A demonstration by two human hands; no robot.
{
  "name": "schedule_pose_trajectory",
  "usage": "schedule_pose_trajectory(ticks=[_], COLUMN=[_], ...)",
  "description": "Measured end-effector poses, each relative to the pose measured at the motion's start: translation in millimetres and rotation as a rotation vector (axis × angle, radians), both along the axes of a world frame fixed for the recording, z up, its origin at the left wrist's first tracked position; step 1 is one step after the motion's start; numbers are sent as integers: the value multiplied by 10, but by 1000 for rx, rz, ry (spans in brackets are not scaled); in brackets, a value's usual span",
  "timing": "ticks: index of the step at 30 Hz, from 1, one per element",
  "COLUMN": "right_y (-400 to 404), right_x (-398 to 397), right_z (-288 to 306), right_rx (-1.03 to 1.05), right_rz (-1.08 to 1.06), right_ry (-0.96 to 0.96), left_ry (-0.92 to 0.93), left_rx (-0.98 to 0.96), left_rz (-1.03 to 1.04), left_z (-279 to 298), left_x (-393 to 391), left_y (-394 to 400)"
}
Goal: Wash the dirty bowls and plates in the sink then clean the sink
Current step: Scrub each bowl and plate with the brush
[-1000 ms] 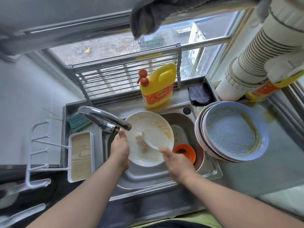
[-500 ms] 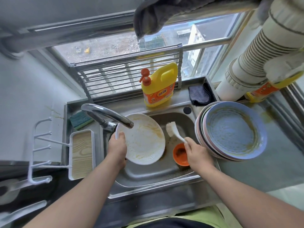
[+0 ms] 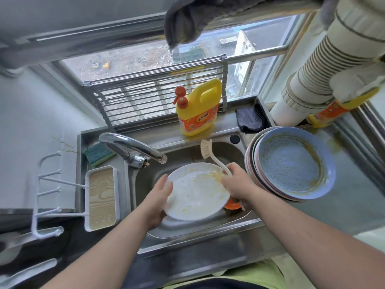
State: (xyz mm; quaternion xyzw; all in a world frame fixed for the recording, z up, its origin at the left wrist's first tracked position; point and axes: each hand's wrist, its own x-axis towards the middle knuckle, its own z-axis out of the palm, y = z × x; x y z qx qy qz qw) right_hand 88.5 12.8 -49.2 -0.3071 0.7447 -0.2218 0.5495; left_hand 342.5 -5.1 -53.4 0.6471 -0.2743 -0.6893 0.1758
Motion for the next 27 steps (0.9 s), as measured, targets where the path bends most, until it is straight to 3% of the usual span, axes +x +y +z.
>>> schedule_pose_trajectory(ticks=[4,6,7,9,11,14,21,24,27], right_y=[-57,-57,-44,9,85,189,187,135,128], right_x=[-81,-94,-92,-46,35,71,-104,-193,-249], right_z=[-81,-95,-99,-137,-178,-272,-676,-763,-799], right_rx=[114,122,114,90,53,28,109,56,80], right_rz=[-65,-63,-40,44,137,187,302,300,307], right_ry=[15,26,33,50,76,125,360,473,520], left_ry=[-138,-206,-172,-48,-91,-192,-304,-503,-856], left_rx=[-213,-282,-270,-142,53,181,254,225,74], left_rz=[-513,-647,-593,-225,118,245,576,471,29], left_z=[118,151,146,-3,-182,-531,-1167,-1329,-1282], left_x=[94,153,151,123,80,78,22,-50,-272], left_y=[-50,-41,-11,52,85,115,166,184,175])
